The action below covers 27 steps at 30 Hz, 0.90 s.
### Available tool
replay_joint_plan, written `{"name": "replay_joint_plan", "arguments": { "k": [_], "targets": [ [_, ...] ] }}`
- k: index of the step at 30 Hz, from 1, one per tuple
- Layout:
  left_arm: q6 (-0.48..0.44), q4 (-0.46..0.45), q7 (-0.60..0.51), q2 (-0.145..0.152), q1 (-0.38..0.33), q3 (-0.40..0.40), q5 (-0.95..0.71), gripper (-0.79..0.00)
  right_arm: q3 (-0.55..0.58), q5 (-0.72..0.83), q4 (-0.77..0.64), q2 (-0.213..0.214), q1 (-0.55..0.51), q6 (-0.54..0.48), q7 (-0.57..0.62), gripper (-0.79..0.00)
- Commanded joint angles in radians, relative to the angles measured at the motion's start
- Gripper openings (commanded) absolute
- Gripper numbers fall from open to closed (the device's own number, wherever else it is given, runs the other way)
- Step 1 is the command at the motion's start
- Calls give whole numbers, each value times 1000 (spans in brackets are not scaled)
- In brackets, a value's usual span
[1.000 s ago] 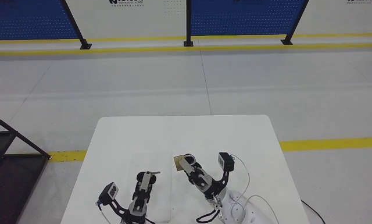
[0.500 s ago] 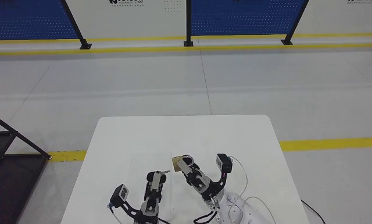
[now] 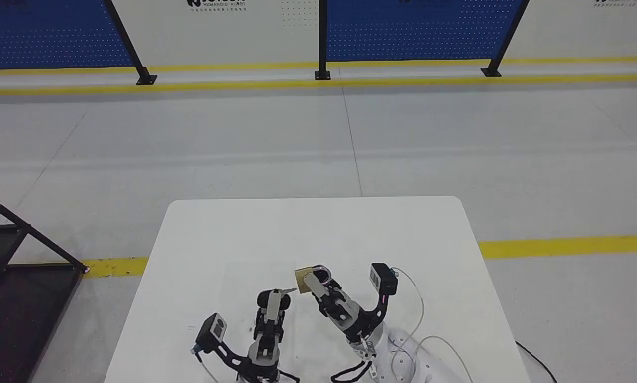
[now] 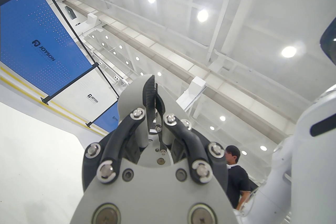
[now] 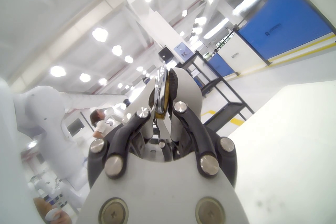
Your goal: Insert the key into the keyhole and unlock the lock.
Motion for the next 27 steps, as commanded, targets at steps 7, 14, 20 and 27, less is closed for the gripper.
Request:
{"name": "replay_joint_plan", "arguments": {
  "k": [7, 14, 20, 27],
  "targets": [
    [8, 10, 8, -12, -11, 7, -10, -785, 0, 0, 0, 0, 0, 0, 0, -785],
    [-3, 4, -3, -18, -8, -4, -33, -785, 0, 0, 0, 0, 0, 0, 0, -785],
    [-30, 9, -30, -21, -4, -16, -50, -785, 0, 0, 0, 0, 0, 0, 0, -785],
    [-35, 23, -35, -31, -14, -11, -46, -785, 0, 0, 0, 0, 0, 0, 0, -785]
  ]
}}
